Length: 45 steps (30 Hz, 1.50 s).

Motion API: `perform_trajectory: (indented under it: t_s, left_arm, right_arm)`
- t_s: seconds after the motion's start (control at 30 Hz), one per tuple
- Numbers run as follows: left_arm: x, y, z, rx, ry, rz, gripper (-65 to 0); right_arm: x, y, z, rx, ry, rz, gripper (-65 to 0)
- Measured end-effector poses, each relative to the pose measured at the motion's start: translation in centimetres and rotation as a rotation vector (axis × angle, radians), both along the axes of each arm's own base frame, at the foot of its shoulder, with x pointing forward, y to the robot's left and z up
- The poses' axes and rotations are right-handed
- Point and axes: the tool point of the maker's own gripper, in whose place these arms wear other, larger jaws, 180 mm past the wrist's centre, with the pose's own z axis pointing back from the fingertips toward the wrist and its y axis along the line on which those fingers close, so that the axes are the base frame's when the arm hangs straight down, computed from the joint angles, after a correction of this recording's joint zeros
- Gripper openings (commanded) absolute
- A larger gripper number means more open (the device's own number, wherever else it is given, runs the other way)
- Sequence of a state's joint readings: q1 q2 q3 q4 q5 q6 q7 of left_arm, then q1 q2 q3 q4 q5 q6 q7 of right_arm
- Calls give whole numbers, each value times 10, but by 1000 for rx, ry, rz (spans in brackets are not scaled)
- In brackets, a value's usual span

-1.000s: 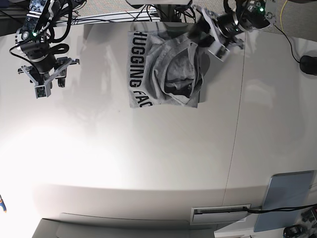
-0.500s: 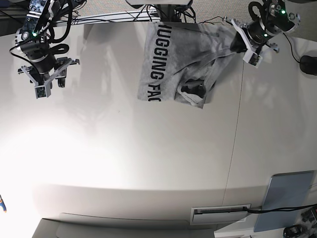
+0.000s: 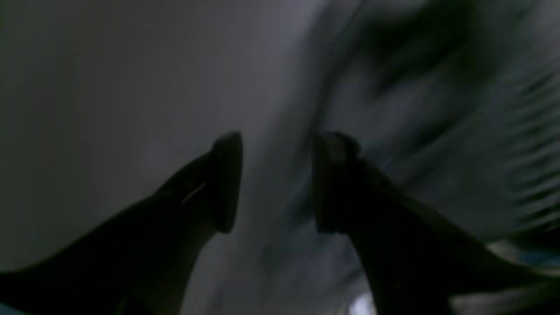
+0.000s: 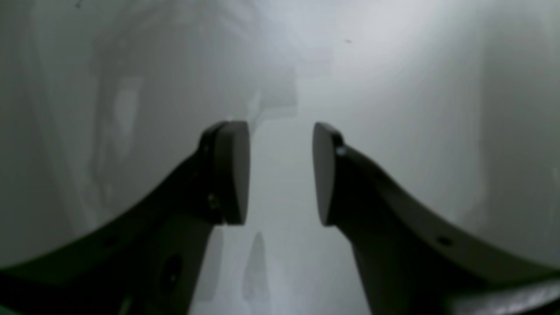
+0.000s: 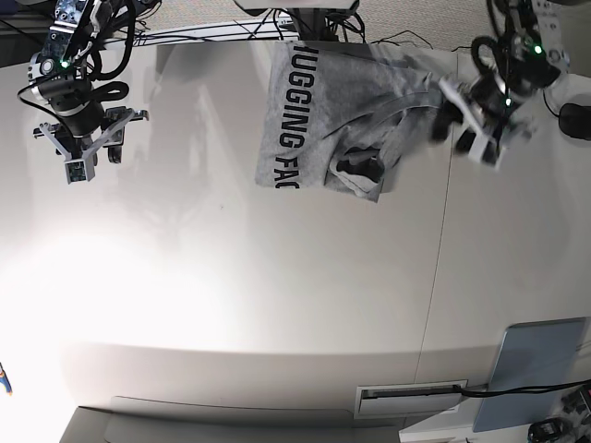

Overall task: Fold the T-shirt properly
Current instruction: 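Grasp the bundle edge with the left gripper and tuck it under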

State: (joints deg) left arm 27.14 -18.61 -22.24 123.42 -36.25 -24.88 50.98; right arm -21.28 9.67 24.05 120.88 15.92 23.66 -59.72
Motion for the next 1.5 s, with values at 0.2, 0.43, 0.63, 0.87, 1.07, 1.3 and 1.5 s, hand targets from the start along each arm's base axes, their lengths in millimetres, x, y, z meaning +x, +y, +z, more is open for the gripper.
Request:
perform_trajectory:
  t_s: [0.2,0.43,0.63,0.87,1.07,1.3,1.5]
  left_arm:
    - [33,-24,11,-52,-57,-4,-375]
    - [53,-60,-32,-68,33,-62,-375]
    - [71,-71,-38,-125,46,-37,-375]
    - [64,-71,-55,-125,108,-53,-463]
    - [65,-71,-56,-124,112,-52,-650]
    - [95,-2,-48,29,59,162,-650]
    - [95,30,-48,107,48,236,-650]
  right_arm:
    - [0,0,0,0,0,0,-409]
    - [-1,0,-1,0,5,-1,-409]
    - [-3,-1,-3,-1,21,-5,-409]
    - [-4,-1,-3,-1,26,-6,-409]
    - [-4,-1,-3,-1,27,-5,-409]
    - [-4,-1,-3,-1,26,-5,-409]
    - [-3,-1,-3,-2,26,-5,-409]
